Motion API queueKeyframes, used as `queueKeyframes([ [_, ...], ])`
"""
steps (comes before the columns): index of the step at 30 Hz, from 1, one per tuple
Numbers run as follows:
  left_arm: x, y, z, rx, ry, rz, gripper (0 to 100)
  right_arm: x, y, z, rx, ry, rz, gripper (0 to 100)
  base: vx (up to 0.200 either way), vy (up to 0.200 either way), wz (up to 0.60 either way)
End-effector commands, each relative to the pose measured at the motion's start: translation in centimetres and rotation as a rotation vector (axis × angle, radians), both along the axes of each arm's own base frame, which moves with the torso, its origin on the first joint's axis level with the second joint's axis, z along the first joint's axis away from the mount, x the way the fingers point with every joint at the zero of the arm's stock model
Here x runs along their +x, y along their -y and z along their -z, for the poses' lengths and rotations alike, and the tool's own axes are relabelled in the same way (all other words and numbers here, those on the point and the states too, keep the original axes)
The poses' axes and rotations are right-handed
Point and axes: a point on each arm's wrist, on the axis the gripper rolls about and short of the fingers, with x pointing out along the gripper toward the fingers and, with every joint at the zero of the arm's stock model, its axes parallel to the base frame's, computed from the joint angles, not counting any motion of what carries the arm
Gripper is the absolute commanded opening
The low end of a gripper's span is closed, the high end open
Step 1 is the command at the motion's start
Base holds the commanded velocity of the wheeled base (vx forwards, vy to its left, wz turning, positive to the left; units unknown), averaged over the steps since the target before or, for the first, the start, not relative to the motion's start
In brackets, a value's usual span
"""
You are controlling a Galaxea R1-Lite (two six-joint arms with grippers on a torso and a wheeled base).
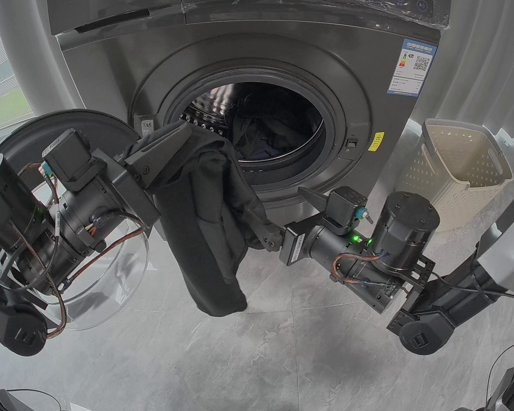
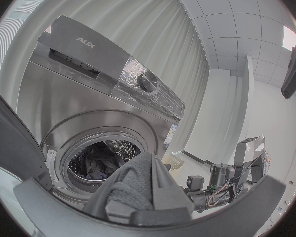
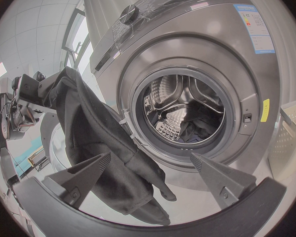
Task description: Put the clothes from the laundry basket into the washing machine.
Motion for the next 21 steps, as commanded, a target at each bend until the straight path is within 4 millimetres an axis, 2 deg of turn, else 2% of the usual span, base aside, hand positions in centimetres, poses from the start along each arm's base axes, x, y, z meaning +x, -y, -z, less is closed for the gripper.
queueKeyframes([
  [1,-0.1,0.0,0.1,0.000,-0.001,0.004,0,0.5,-1.2,0.7,-0.006,-0.001,-0.018,100,0.000,0.000,0.00],
  [11,-0.1,0.0,0.0,0.000,0.000,0.004,0,0.6,-2.4,0.9,0.001,0.007,-0.044,100,0.000,0.000,0.00],
  [21,-0.2,0.0,0.0,-0.006,0.015,0.008,0,4.1,-3.3,1.6,0.021,0.040,-0.035,100,0.000,0.000,0.00],
])
